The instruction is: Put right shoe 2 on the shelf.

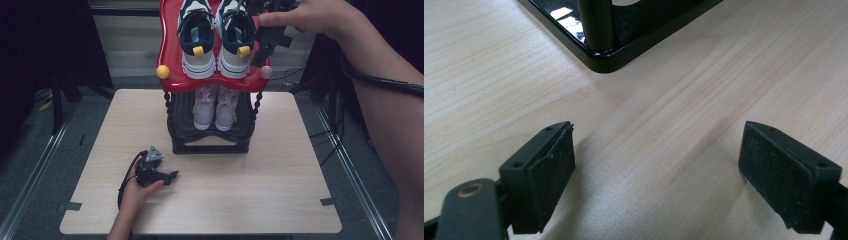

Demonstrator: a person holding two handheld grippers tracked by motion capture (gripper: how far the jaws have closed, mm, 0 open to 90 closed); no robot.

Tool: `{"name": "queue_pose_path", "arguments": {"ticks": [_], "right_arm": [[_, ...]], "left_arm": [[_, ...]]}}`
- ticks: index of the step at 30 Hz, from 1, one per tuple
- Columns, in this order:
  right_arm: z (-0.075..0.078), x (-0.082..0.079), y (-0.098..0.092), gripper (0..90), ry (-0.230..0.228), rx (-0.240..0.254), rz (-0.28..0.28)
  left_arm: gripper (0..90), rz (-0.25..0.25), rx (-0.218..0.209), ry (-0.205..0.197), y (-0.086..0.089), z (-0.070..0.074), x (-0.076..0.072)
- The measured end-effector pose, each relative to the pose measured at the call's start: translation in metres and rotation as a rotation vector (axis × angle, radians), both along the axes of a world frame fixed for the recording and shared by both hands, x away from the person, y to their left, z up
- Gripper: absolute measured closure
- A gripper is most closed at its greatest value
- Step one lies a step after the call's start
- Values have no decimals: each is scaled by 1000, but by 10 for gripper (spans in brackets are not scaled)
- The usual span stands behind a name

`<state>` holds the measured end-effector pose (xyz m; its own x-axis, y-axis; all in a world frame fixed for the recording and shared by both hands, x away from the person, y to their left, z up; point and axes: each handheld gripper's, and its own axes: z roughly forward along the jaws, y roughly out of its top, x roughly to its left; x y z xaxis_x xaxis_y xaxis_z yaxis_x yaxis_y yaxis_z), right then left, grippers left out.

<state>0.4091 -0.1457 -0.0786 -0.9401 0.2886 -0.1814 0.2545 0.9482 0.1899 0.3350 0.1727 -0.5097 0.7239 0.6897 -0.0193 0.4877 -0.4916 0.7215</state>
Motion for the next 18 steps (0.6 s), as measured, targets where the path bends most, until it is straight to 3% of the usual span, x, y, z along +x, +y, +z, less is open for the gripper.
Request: {"name": "queue_pose_path", "arguments": {"ticks": [6, 18], "right_arm": [[-4, -6, -3, 179, 29, -52, 5], [-16, -19, -10, 192, 60, -77, 8]], "left_arm": [[145, 0, 1, -3, 0, 0, 0], [145, 1, -2, -2, 0, 0, 0]]}}
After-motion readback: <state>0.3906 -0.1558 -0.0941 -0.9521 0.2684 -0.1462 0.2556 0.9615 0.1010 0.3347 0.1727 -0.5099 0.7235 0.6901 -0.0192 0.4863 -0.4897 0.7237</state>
